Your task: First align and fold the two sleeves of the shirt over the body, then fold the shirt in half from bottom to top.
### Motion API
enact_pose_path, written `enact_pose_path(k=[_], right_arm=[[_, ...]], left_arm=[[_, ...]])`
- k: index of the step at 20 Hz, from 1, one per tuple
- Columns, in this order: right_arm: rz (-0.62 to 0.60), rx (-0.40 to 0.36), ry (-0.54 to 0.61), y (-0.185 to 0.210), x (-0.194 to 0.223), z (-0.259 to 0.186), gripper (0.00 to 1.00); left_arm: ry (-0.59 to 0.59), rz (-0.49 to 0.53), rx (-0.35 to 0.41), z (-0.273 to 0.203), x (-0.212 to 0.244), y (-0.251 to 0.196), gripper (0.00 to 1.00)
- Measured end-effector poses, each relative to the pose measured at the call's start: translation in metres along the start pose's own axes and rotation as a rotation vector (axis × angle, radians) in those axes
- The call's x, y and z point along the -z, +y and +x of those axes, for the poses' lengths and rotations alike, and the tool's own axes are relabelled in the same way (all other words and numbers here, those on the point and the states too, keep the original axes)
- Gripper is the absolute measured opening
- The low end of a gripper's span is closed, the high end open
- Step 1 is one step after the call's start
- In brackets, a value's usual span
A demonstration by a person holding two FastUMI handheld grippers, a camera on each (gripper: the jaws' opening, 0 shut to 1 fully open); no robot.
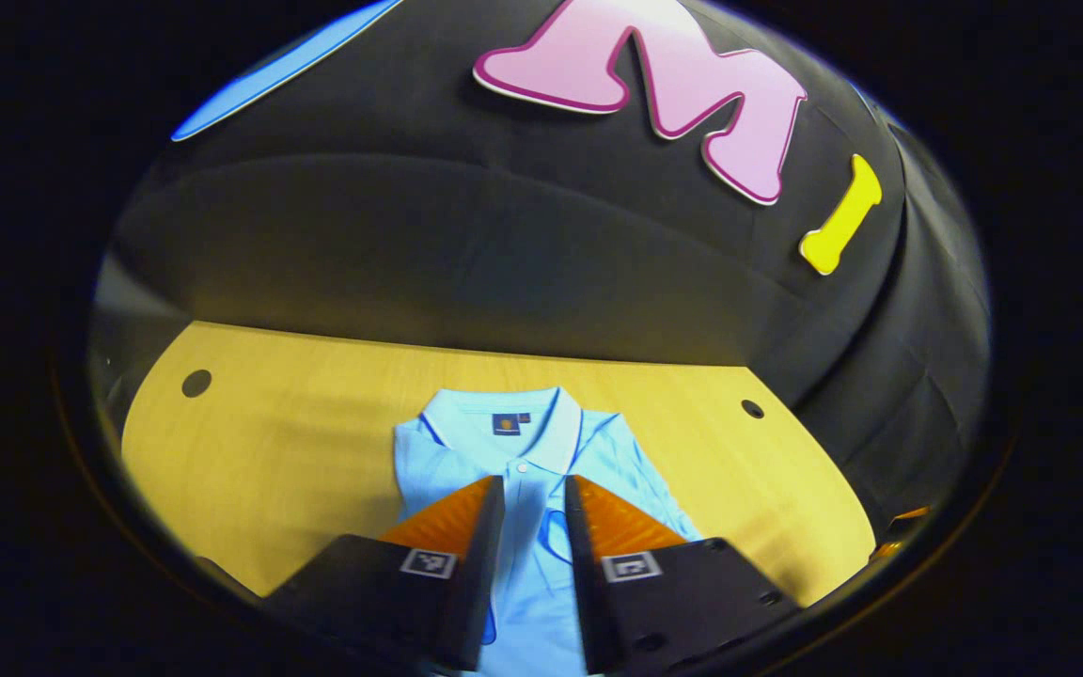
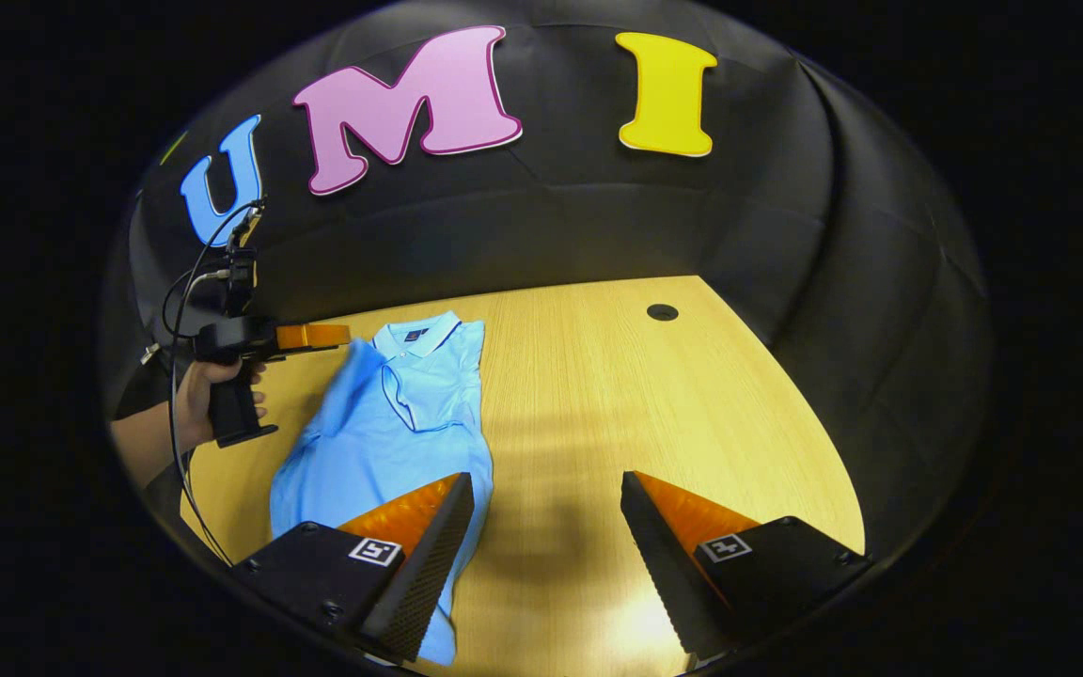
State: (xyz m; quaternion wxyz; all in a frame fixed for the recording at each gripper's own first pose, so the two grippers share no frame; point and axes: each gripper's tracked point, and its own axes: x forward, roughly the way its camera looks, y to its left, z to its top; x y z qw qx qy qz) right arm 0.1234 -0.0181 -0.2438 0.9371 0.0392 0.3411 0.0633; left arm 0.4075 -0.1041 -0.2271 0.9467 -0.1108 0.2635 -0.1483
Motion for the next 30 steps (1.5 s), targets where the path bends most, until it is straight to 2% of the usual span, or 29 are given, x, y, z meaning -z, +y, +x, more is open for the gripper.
enact_pose_path(k=[3,7,10,16,19,23,30], right_arm=[[0.006,0.001,0.006,0.012,0.014,-0.012,0.99],[0.035,-0.012,0.033,0.033,0.041,-0.032,0.99],[0.058,-0.021,0.066,0.05,0.066,-0.045,0.98],[0.046,-0.043,0.129,0.082,0.118,-0.068,0.98],[0.012,-0.052,0.123,0.092,0.137,-0.071,0.98],[0.009,-0.072,0.155,0.105,0.169,-0.073,0.99],[0.031,-0.058,0.214,0.105,0.209,-0.068,0.99]], left_arm=[[-0.019,-0.002,-0.004,-0.028,0.003,-0.004,0.99],[-0.06,0.048,-0.066,-0.101,0.008,0.012,0.97],[-0.083,0.091,-0.141,-0.164,0.022,0.027,0.97],[-0.016,0.109,-0.147,-0.26,0.108,0.013,0.97],[0.036,0.142,-0.131,-0.284,0.161,0.002,0.97],[0.095,0.133,-0.132,-0.301,0.217,-0.01,0.97],[0.175,0.175,-0.159,-0.312,0.28,-0.018,0.97]])
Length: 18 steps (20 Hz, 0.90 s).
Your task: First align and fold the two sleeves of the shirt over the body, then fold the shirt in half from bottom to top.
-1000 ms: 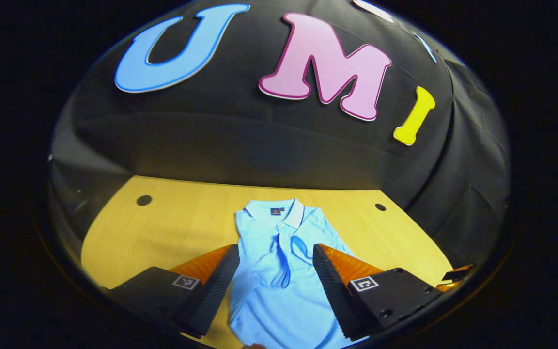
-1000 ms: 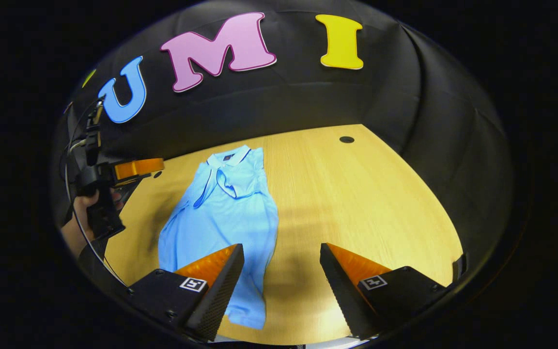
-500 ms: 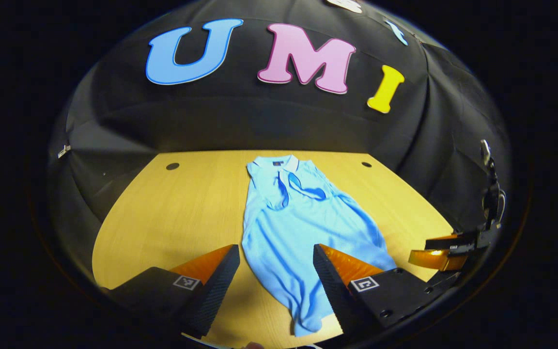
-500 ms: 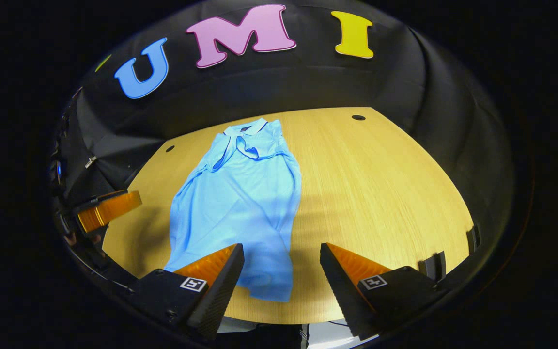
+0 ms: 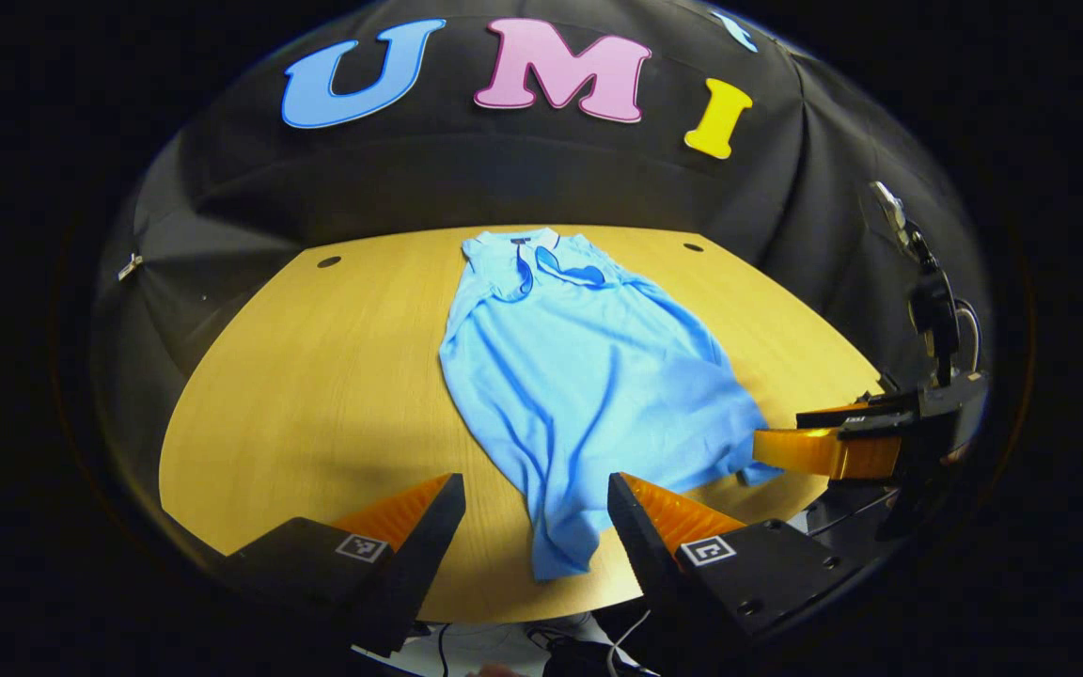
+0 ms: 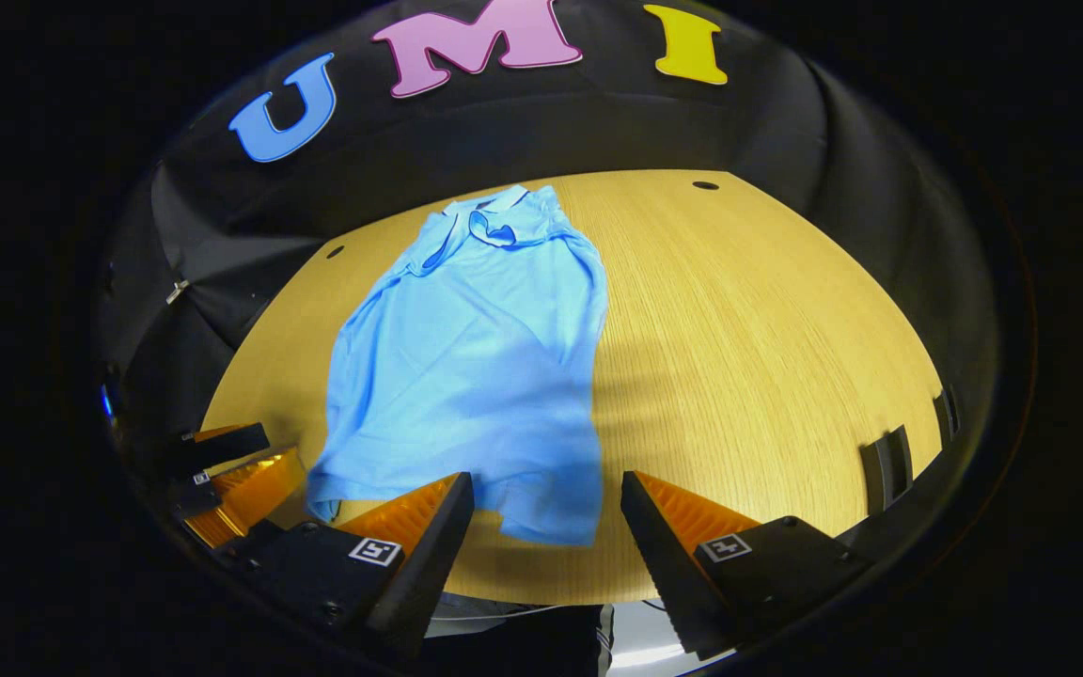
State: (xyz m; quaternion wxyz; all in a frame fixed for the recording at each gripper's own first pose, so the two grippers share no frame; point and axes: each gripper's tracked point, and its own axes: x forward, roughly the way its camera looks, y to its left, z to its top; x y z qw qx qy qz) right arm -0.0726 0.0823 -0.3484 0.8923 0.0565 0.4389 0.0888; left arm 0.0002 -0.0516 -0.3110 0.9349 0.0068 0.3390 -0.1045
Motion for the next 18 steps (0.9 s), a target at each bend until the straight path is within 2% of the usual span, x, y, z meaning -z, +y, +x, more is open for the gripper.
enact_pose_path(k=[7,8,9,10,12,14,15,16,17,18], right_arm=[[-0.004,0.009,0.013,-0.005,0.01,0.015,0.99],[-0.014,0.009,0.022,-0.004,0.013,0.016,0.99],[-0.036,0.014,0.014,-0.003,0.013,0.016,0.99],[-0.06,0.022,0.026,-0.003,0.017,0.016,0.99],[-0.127,0.048,0.03,-0.007,0.02,0.018,0.98],[-0.181,0.059,0.031,-0.006,0.021,0.017,0.88],[-0.192,0.047,0.033,-0.003,0.022,0.017,0.79],[-0.205,0.034,0.035,-0.002,0.023,0.018,0.78],[-0.207,0.034,0.037,-0.004,0.024,0.022,0.6],[-0.197,0.036,0.03,-0.005,0.022,0.013,0.46]], left_arm=[[0.079,-0.004,-0.048,0.016,0.037,-0.005,0.97],[0.098,0.002,-0.055,0.018,0.044,-0.005,0.92],[0.104,0.021,-0.067,0.017,0.049,-0.005,0.92],[0.073,0.039,-0.06,0.018,0.044,-0.007,0.99],[0.07,0.026,-0.064,0.019,0.046,-0.007,0.99],[0.087,0.014,-0.074,0.019,0.047,-0.008,0.98],[0.093,0.027,-0.059,0.02,0.048,-0.013,0.95],[0.086,0.047,-0.038,0.022,0.046,-0.018,0.9],[0.084,0.063,-0.022,0.023,0.045,-0.023,0.77],[0.085,0.076,-0.015,0.024,0.044,-0.027,0.63]])
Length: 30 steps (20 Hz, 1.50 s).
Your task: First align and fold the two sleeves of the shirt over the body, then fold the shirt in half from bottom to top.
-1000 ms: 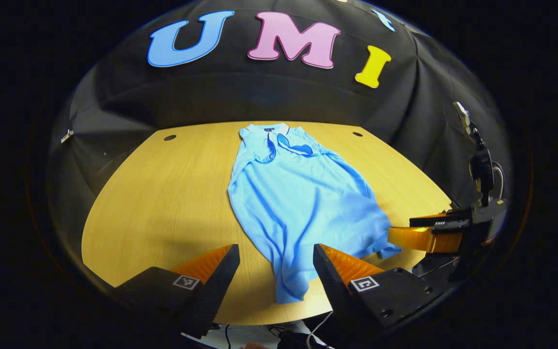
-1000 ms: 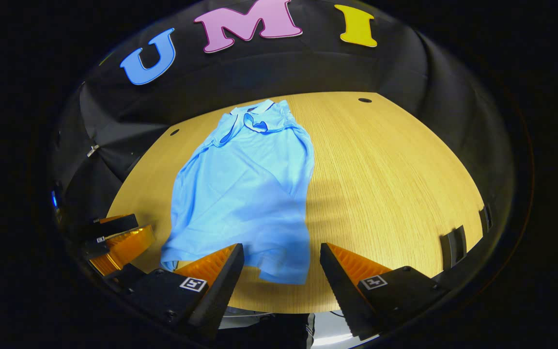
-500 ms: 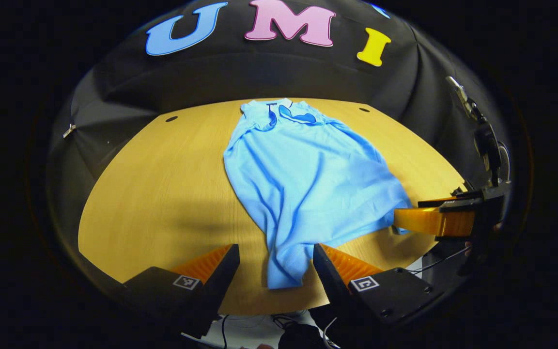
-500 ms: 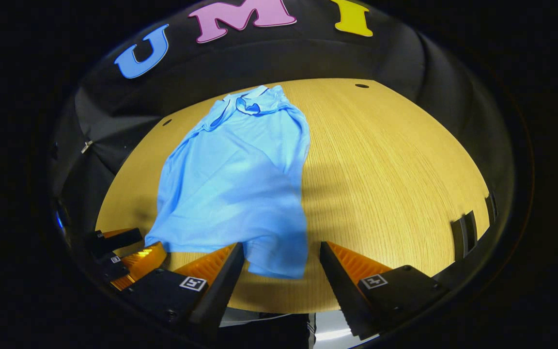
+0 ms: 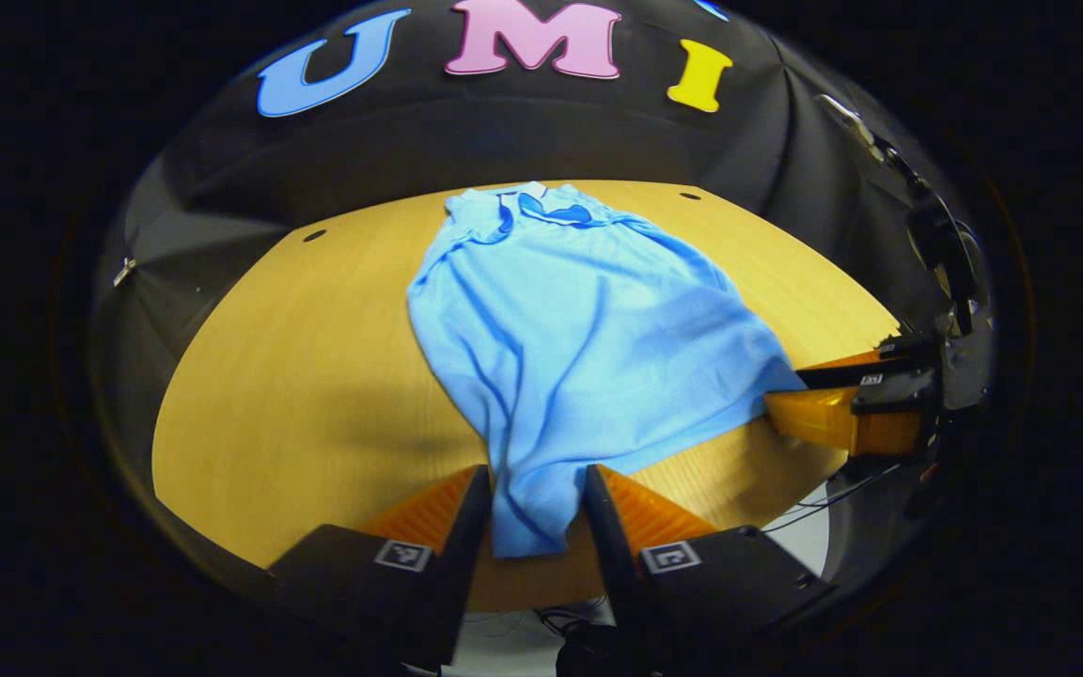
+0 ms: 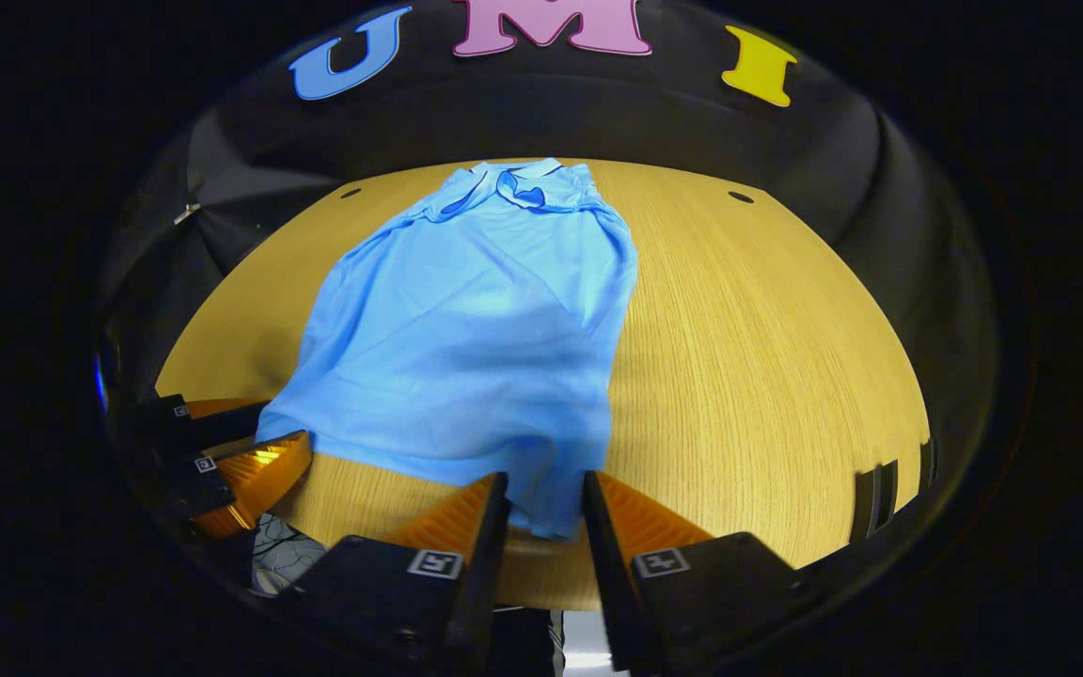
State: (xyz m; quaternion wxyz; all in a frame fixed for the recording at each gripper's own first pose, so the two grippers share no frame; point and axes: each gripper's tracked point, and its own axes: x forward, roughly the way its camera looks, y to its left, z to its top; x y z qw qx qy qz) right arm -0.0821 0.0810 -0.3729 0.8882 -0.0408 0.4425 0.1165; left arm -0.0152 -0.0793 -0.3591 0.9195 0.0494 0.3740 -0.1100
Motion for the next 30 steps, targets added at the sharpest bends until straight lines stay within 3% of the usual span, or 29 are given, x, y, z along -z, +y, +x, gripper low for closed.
enact_pose_path(k=[1,2,3,4,6,12,16,19,30], right_arm=[[0.01,-0.004,0.003,0.001,0.001,0.002,0.24],[0.013,-0.013,0.002,0.001,0.0,0.004,0.2],[0.037,-0.041,0.01,0.004,0.0,0.005,0.08],[0.076,-0.107,0.02,0.015,0.0,0.001,0.08],[0.118,-0.136,0.04,0.015,0.001,0.003,0.05],[0.042,-0.127,0.075,0.013,0.0,0.003,0.05],[0.076,-0.159,0.117,0.01,-0.002,0.004,0.05],[0.044,-0.163,0.122,0.003,-0.012,0.008,0.05],[0.086,-0.229,0.048,-0.008,-0.127,0.021,0.05]], left_arm=[[-0.002,0.006,-0.003,0.0,0.001,-0.001,0.46],[0.001,0.006,-0.005,0.001,0.001,-0.003,0.28],[0.005,0.0,-0.008,0.0,0.0,-0.005,0.2],[0.006,-0.007,-0.007,0.0,-0.001,-0.006,0.18],[0.012,-0.014,0.001,-0.001,-0.002,-0.007,0.08],[0.036,-0.043,-0.026,0.0,-0.003,-0.006,0.07],[0.071,-0.006,-0.005,0.0,-0.005,-0.008,0.07],[0.088,-0.043,-0.004,-0.001,-0.012,-0.004,0.06],[-0.056,-0.08,-0.04,-0.002,-0.144,0.018,0.06]])
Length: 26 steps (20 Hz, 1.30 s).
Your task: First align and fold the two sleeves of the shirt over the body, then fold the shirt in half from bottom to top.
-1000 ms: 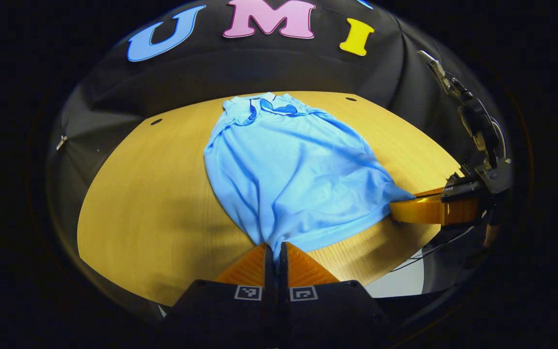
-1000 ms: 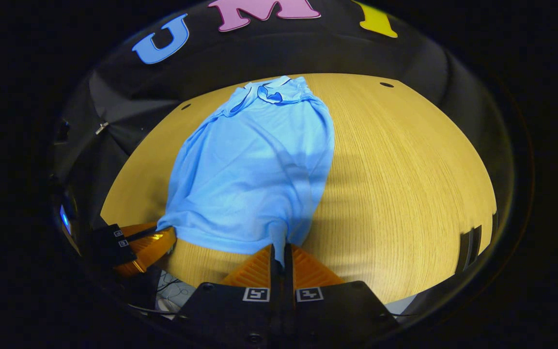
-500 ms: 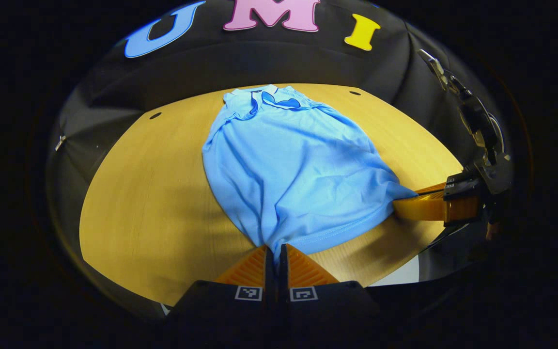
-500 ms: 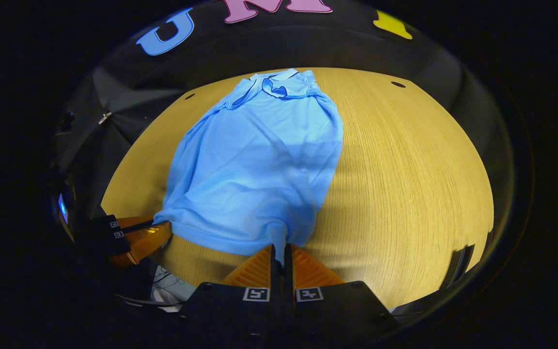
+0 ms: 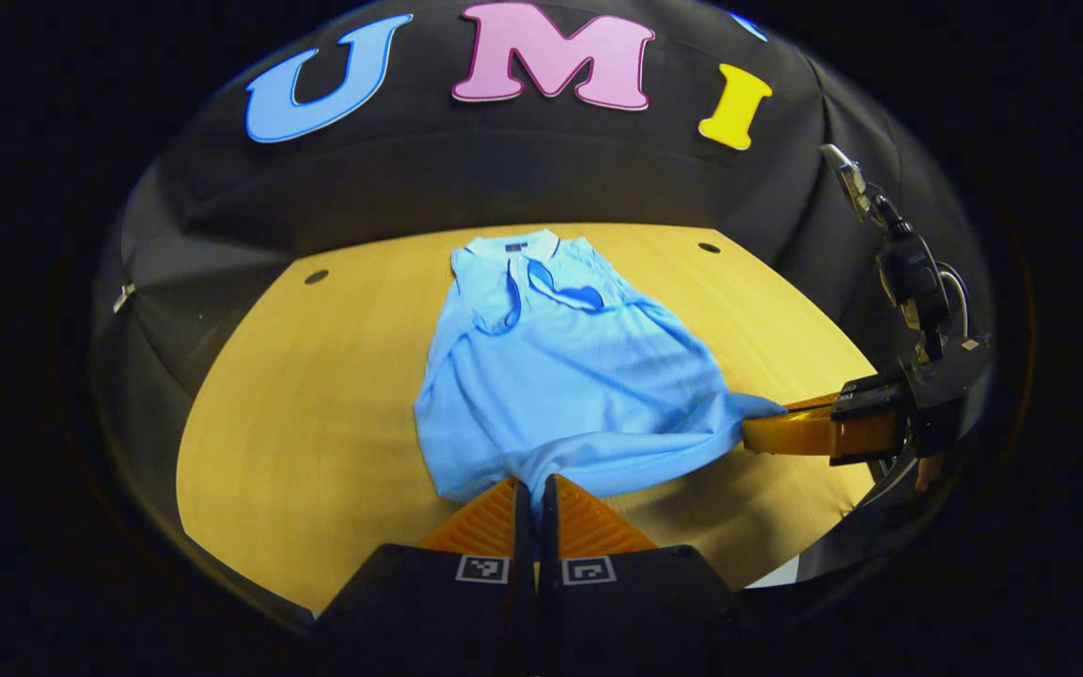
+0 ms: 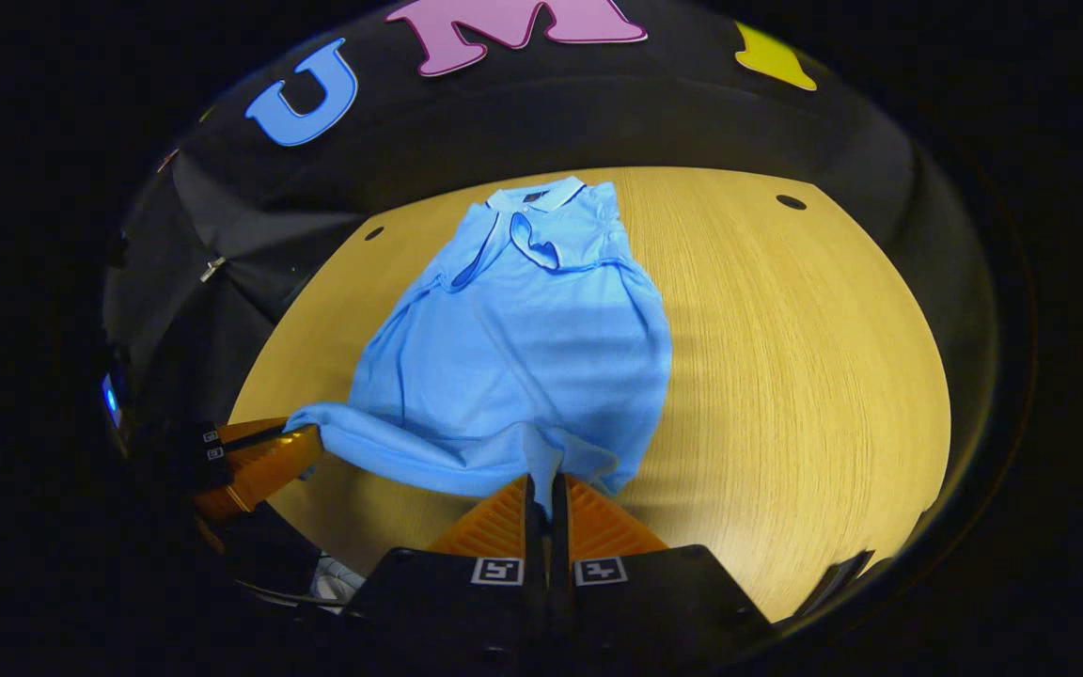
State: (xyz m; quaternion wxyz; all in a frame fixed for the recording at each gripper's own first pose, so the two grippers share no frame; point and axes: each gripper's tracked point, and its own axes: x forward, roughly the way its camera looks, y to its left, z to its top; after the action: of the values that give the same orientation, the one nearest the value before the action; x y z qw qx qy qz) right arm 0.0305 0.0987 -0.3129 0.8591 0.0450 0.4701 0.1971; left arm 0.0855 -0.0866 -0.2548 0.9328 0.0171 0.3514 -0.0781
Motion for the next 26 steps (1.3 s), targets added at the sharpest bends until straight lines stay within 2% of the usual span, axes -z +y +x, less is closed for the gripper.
enact_pose_path(k=[9,12,15,18,20,22,26], right_arm=[[-0.103,-0.023,-0.13,0.001,-0.131,0.038,0.05],[-0.133,-0.023,-0.179,0.007,-0.18,0.055,0.05],[-0.14,-0.025,-0.21,0.007,-0.216,0.071,0.05],[-0.146,-0.026,-0.242,0.005,-0.251,0.089,0.05],[-0.206,0.001,-0.281,0.0,-0.281,0.107,0.05],[-0.213,0.01,-0.301,-0.002,-0.302,0.127,0.05],[-0.204,0.058,-0.338,-0.017,-0.335,0.171,0.05]], left_arm=[[-0.119,-0.088,-0.055,0.048,-0.111,0.034,0.06],[-0.146,-0.086,-0.074,0.07,-0.15,0.048,0.06],[-0.176,-0.129,-0.07,0.091,-0.194,0.059,0.06],[-0.207,-0.095,-0.08,0.115,-0.228,0.071,0.06],[-0.213,-0.076,-0.078,0.135,-0.243,0.075,0.06],[-0.216,-0.033,-0.092,0.158,-0.255,0.085,0.06],[-0.188,-0.039,-0.073,0.213,-0.272,0.098,0.06]])
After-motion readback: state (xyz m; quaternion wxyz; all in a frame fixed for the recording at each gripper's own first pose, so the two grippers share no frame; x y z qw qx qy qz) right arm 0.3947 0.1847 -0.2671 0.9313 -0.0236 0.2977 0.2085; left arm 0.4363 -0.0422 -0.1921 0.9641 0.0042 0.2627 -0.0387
